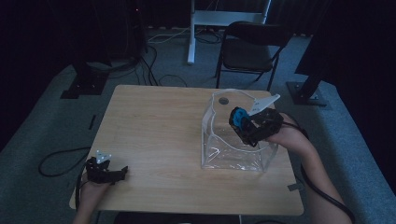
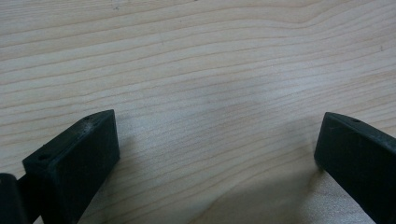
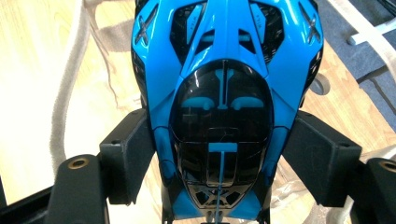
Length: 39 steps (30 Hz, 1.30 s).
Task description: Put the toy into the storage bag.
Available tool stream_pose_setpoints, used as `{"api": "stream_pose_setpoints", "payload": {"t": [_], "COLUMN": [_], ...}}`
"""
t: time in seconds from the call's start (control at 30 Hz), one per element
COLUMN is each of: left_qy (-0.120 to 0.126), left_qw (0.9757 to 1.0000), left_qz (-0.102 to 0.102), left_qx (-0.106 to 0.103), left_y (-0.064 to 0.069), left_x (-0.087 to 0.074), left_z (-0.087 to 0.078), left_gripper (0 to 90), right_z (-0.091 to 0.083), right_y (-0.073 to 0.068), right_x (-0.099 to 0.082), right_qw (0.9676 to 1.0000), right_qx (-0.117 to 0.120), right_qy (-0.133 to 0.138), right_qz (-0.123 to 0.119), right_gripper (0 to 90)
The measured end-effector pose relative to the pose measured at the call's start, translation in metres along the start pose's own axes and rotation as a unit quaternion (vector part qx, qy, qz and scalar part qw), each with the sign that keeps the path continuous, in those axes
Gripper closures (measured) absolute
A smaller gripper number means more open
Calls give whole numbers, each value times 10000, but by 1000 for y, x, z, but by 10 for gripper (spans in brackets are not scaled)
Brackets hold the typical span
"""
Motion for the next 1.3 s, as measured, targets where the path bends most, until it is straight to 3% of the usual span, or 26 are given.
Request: {"api": "stream_pose_setpoints", "payload": {"t": [0.4, 0.57, 0.67, 0.9, 0.93, 1.0, 1.03, 1.3], "left_qy": [10, 12, 14, 13, 13, 12, 14, 9], "left_qw": [10000, 10000, 10000, 10000, 10000, 10000, 10000, 10000], "left_qz": [0, 1, 0, 0, 1, 0, -2, 6], "left_qx": [0, 0, 0, 0, 0, -1, 0, -1], "left_y": [0, 0, 0, 0, 0, 0, 0, 0], "left_x": [0, 0, 0, 0, 0, 0, 0, 0], "left_z": [0, 0, 0, 0, 0, 0, 0, 0], "left_gripper": [5, 5, 5, 5, 5, 5, 5, 5], "right_z": [24, 27, 33, 40, 44, 46, 50, 59], "right_y": [-1, -1, 2, 2, 4, 4, 5, 5], "right_x": [7, 8, 10, 15, 15, 15, 15, 16], "right_qw": [9971, 9963, 9942, 9912, 9893, 9885, 9860, 9828], "right_qx": [50, 118, 66, 49, -5, -35, -77, 105], "right_qy": [-741, -827, -1050, -1293, -1435, -1492, -1641, -1824], "right_qz": [-180, -200, -225, -269, -272, -257, -269, -256], "right_gripper": [266, 265, 265, 265, 265, 266, 265, 265]}}
Point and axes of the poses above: each handheld gripper's, and its own axes: z roughly forward along the jaws, x roughly out of its top, y roughly to its right, the point moved 3 cm from there along z, roughly forward along the jaws, and after that the axes turned 9 degrees about x, right-handed, at the moved point
